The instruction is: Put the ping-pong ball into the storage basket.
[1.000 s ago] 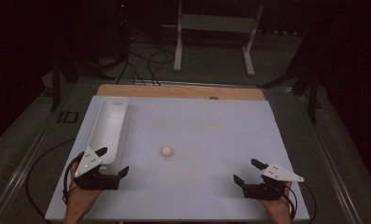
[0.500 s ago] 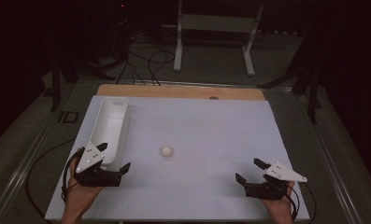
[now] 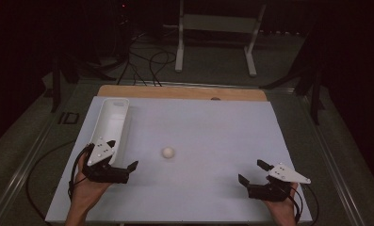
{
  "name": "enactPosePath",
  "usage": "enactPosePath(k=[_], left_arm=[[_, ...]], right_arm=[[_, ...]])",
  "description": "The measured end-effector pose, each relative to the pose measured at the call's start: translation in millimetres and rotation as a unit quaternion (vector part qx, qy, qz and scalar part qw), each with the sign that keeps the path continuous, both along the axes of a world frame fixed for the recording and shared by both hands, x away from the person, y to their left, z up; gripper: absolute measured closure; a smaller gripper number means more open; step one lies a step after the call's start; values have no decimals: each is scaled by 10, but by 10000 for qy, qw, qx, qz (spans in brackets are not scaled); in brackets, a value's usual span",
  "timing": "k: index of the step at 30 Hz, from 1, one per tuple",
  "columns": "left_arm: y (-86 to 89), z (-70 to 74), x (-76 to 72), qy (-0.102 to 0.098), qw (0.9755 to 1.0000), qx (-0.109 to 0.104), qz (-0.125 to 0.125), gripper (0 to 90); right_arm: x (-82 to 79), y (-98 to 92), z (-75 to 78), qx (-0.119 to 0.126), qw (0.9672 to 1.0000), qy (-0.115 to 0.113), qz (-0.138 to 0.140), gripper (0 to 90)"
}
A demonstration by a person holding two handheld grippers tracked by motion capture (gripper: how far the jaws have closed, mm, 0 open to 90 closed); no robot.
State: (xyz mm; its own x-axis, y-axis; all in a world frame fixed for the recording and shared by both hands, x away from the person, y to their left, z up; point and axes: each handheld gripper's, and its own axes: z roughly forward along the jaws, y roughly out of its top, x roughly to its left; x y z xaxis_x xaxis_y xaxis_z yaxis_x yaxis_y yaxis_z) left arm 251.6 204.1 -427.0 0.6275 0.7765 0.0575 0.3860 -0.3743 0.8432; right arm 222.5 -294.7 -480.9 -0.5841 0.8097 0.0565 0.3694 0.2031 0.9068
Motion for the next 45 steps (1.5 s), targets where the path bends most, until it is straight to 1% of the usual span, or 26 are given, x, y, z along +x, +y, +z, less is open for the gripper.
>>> enactPosePath(k=[10, 16, 23, 30, 32, 35, 43, 45], left_arm=[[-75, -14, 101, 126, 9999, -38, -77, 0], [-108, -14, 142, 144, 9998, -52, -101, 0], [-174, -19, 190, 159, 9997, 95, -166, 0], [-207, -38, 214, 221, 9995, 115, -210, 0], [-221, -43, 222, 234, 9995, 113, -206, 0], [-241, -50, 234, 271, 9992, 154, -234, 0], [-278, -56, 286, 359, 9990, 69, -267, 0], [-295, -60, 297, 365, 9989, 96, -295, 0]], right_arm=[[2, 1, 4, -30, 10000, -1, -19, 71], [2, -2, 0, -30, 10000, 18, -13, 71], [1, -16, -4, 2, 10000, 23, -17, 72], [-16, -22, -21, 24, 10000, 35, -45, 72], [-17, -26, -29, 31, 10000, 68, -41, 72], [-13, -27, -26, 26, 10000, 72, -50, 72], [11, -31, -36, -22, 9999, 82, -70, 72], [15, -33, -34, -32, 9999, 85, -79, 71]])
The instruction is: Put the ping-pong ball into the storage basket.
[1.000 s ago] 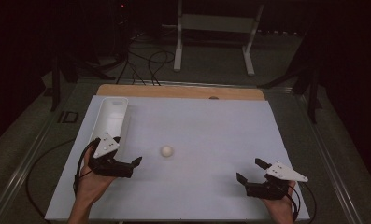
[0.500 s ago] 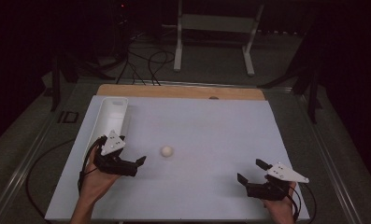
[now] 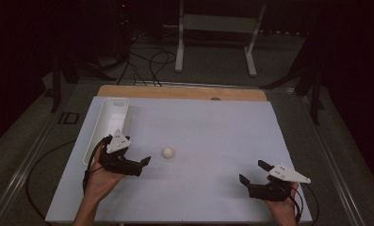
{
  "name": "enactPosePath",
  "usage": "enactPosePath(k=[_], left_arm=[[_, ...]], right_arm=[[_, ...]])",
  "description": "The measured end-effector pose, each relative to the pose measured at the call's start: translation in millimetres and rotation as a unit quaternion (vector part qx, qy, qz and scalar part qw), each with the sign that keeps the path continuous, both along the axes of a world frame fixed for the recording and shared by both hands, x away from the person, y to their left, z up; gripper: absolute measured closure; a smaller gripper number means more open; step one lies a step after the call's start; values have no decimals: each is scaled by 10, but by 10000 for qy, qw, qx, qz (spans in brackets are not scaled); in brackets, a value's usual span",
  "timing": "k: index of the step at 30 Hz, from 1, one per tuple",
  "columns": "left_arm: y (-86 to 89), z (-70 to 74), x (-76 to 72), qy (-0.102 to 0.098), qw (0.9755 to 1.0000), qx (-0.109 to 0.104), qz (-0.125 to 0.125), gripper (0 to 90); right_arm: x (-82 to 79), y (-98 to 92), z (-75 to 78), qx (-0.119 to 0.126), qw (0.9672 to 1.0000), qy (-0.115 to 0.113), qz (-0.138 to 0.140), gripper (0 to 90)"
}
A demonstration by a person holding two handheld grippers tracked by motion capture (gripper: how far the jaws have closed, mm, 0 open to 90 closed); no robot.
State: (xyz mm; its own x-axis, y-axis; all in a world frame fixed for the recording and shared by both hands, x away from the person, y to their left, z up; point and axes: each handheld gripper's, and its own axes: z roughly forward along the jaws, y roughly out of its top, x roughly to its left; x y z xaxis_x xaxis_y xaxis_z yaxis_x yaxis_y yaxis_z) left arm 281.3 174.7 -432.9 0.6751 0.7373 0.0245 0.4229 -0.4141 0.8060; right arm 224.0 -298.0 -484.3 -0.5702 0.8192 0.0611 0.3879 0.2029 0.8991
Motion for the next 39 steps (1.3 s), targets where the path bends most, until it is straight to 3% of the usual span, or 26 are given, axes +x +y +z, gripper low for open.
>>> enactPosePath(k=[18, 39], left_arm=[[-127, -17, 105, 120, 9997, 109, -166, 0], [-326, -78, 283, 298, 9987, 202, -359, 0]], right_arm=[[57, 47, 22, -159, 9999, -3, 41, 71], [77, 50, 25, -80, 10000, -7, 38, 71]])
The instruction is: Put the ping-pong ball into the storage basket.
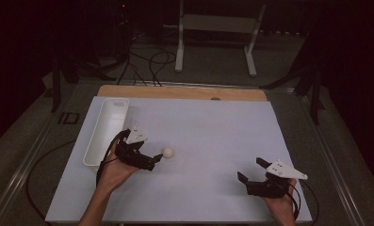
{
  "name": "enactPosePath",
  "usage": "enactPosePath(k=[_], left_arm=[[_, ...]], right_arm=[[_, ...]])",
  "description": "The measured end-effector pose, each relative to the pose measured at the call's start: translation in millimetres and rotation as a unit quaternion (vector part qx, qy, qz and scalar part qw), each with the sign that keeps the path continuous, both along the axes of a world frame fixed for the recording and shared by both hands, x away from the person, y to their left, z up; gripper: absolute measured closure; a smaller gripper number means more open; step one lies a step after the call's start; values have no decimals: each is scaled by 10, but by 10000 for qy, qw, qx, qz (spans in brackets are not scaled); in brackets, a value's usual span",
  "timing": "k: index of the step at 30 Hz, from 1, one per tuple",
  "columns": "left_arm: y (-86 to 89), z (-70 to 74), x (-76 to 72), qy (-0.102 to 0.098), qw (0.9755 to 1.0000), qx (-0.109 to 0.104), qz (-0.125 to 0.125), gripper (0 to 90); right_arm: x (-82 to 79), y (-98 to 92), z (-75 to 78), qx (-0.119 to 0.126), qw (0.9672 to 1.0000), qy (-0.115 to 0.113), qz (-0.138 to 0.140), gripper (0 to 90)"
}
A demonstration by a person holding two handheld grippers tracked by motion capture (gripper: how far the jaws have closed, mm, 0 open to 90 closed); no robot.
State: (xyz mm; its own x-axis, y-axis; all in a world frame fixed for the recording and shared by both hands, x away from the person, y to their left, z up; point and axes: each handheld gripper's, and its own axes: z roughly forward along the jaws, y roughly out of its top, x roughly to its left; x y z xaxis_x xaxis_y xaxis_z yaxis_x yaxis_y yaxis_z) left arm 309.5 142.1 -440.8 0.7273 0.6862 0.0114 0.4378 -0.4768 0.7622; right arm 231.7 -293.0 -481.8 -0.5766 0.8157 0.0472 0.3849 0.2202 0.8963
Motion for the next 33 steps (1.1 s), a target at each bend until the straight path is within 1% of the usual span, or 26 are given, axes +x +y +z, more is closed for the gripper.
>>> enactPosePath(k=[6, 10, 17, 18, 33], left_arm=[[-65, -14, 36, 27, 10000, 31, -34, 0], [-111, -32, 67, 73, 9999, 93, -48, 0], [-165, -54, 105, 125, 9998, 110, -61, 0], [-186, -65, 113, 132, 9998, 145, -56, 0], [-286, -138, 190, 225, 9994, 248, -84, 0]], right_arm=[[6, 0, -2, -1, 10000, 18, 6, 71], [9, 2, 2, -2, 10000, 17, 18, 71], [13, 0, 3, 16, 10000, 13, 22, 71], [16, 1, 0, 11, 10000, 8, 23, 71], [21, 10, 0, 37, 10000, 4, 42, 71]])
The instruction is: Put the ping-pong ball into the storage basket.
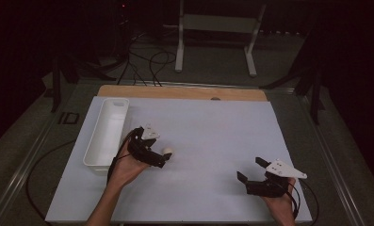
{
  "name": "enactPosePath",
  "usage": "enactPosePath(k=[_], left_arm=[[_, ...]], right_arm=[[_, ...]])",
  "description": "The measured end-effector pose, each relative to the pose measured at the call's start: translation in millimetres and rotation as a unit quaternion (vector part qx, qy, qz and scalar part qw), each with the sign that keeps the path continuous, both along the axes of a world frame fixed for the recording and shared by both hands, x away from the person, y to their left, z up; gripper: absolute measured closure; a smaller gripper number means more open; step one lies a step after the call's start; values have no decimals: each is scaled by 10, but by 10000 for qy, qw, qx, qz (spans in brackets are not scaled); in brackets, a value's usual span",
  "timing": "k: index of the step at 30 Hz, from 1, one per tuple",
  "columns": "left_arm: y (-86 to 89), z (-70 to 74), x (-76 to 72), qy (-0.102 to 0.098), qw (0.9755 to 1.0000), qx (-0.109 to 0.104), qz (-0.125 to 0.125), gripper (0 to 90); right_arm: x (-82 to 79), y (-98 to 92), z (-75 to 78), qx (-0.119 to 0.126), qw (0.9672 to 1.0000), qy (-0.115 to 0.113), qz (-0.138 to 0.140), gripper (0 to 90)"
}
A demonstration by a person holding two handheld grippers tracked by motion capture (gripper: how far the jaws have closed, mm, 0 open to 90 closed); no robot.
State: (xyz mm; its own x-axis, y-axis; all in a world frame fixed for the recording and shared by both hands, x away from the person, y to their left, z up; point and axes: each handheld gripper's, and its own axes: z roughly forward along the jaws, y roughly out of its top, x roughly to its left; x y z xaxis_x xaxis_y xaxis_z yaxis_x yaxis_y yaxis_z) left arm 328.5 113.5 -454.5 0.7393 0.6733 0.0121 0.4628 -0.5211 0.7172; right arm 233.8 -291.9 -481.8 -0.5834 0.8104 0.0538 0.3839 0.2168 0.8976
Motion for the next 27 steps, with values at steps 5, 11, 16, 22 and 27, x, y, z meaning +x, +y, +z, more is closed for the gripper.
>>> enactPosePath(k=[5, 11, 16, 22, 27], left_arm=[[-33, -23, 22, 40, 10000, 35, -20, 0], [-57, -51, 51, 93, 9999, 60, -42, 0], [-83, -77, 79, 132, 9999, 61, -55, 0], [-115, -110, 116, 185, 9998, 90, -85, 0], [-133, -135, 145, 231, 9996, 98, -87, 0]], right_arm=[[2, 9, -3, 0, 10000, 13, 12, 71], [1, 5, -2, 1, 10000, 14, 9, 71], [2, 1, -3, 0, 10000, 16, 7, 71], [1, 8, -1, 3, 10000, -4, 28, 71], [-5, 7, 8, 10, 10000, -27, 55, 71]])
